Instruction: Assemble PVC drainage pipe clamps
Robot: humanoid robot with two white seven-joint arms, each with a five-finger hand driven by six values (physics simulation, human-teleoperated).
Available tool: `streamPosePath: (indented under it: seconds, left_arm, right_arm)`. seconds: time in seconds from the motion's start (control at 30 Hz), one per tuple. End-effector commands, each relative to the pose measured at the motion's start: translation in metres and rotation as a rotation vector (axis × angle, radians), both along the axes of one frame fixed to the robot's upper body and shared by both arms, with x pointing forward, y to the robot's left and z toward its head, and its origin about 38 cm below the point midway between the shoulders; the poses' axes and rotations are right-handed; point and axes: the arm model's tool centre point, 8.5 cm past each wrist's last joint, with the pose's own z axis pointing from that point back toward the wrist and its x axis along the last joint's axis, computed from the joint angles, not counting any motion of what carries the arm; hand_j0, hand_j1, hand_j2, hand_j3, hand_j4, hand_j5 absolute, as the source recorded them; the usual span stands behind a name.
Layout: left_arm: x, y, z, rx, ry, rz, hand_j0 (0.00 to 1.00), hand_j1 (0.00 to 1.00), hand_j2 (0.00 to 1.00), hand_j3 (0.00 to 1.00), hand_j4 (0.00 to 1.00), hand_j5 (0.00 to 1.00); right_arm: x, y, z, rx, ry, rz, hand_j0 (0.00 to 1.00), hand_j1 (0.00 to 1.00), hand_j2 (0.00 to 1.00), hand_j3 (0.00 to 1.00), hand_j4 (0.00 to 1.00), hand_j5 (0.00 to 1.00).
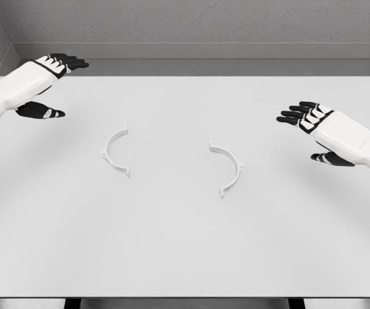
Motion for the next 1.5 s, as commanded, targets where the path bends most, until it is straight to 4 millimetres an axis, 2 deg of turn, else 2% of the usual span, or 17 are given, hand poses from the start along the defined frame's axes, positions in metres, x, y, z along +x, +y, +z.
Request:
streamPosePath:
  seconds: [0.0,0.13,0.23,0.3,0.33,0.4,0.43,0.5,0.53,0.6,0.67,0.73,0.83,1.03,1.2,1.3,1.47]
  left_arm:
    - [0.0,0.002,-0.002,0.031,-0.002,0.002,1.0,1.0,1.0,1.0,1.0,1.0]
    - [0.0,0.003,-0.008,0.071,0.006,0.008,1.0,1.0,1.0,1.0,1.0,1.0]
    - [0.004,0.0,-0.02,0.144,0.009,0.014,1.0,1.0,1.0,1.0,1.0,1.0]
    - [0.008,-0.005,-0.034,0.16,0.029,0.023,1.0,1.0,1.0,1.0,1.0,1.0]
    - [0.01,-0.005,-0.039,0.154,0.04,0.029,1.0,1.0,1.0,1.0,1.0,1.0]
    - [0.014,-0.014,-0.051,0.146,0.056,0.028,1.0,1.0,1.0,1.0,1.0,1.0]
    - [0.018,-0.02,-0.057,0.154,0.062,0.029,1.0,1.0,1.0,1.0,1.0,1.0]
    - [0.021,-0.025,-0.065,0.147,0.077,0.032,1.0,1.0,1.0,1.0,1.0,1.0]
    - [0.022,-0.027,-0.072,0.145,0.099,0.037,1.0,1.0,1.0,1.0,1.0,1.0]
    - [0.028,-0.027,-0.075,0.154,0.128,0.047,1.0,1.0,1.0,1.0,1.0,1.0]
    - [0.03,-0.035,-0.077,0.156,0.127,0.036,1.0,1.0,1.0,1.0,1.0,1.0]
    - [0.031,-0.037,-0.074,0.157,0.12,0.032,1.0,1.0,1.0,1.0,1.0,1.0]
    - [0.03,-0.041,-0.075,0.161,0.122,0.017,1.0,1.0,1.0,1.0,1.0,1.0]
    - [0.025,-0.066,-0.077,0.155,0.111,-0.044,1.0,1.0,1.0,1.0,1.0,1.0]
    - [0.024,-0.062,-0.075,0.163,0.109,-0.043,1.0,1.0,1.0,1.0,1.0,1.0]
    - [0.02,-0.066,-0.074,0.164,0.103,-0.058,1.0,1.0,1.0,1.0,1.0,1.0]
    - [0.008,-0.056,-0.061,0.194,0.07,-0.077,1.0,1.0,1.0,1.0,1.0,1.0]
  right_arm:
    - [0.0,0.0,0.001,0.014,-0.004,0.001,1.0,1.0,1.0,1.0,1.0,1.0]
    - [-0.021,-0.002,-0.015,0.355,0.154,-0.014,1.0,1.0,1.0,1.0,1.0,1.0]
    - [-0.022,0.008,0.006,0.36,0.108,0.035,1.0,1.0,1.0,1.0,1.0,1.0]
    - [0.001,0.01,0.049,0.263,-0.029,0.06,1.0,1.0,1.0,1.0,1.0,1.0]
    - [0.007,0.016,0.06,0.136,-0.079,0.074,1.0,1.0,1.0,1.0,1.0,1.0]
    - [0.02,0.026,0.063,-0.1,-0.079,0.08,1.0,1.0,1.0,1.0,1.0,1.0]
    - [0.027,0.036,0.06,-0.142,-0.102,0.079,1.0,1.0,1.0,1.0,1.0,1.0]
    - [0.034,0.055,0.028,-0.154,-0.046,0.1,1.0,1.0,1.0,1.0,1.0,1.0]
    - [0.042,0.059,0.012,-0.089,-0.002,0.079,1.0,1.0,1.0,1.0,1.0,1.0]
    - [0.049,0.057,-0.001,0.039,0.059,0.056,1.0,1.0,1.0,1.0,1.0,1.0]
    - [0.054,0.076,-0.016,0.141,0.092,0.061,1.0,1.0,1.0,1.0,1.0,1.0]
    - [0.051,0.077,-0.024,0.257,0.152,0.067,1.0,1.0,1.0,1.0,1.0,1.0]
    - [0.04,0.075,-0.041,0.256,0.191,0.059,1.0,1.0,1.0,1.0,1.0,1.0]
    - [0.033,0.068,-0.044,0.257,0.196,0.051,1.0,1.0,1.0,1.0,1.0,1.0]
    - [0.021,0.064,-0.054,0.255,0.23,0.05,1.0,1.0,1.0,1.0,1.0,1.0]
    - [0.006,0.08,-0.051,0.257,0.221,0.105,1.0,1.0,1.0,1.0,1.0,1.0]
    - [0.001,0.089,-0.057,0.254,0.238,0.126,1.0,1.0,1.0,1.0,1.0,1.0]
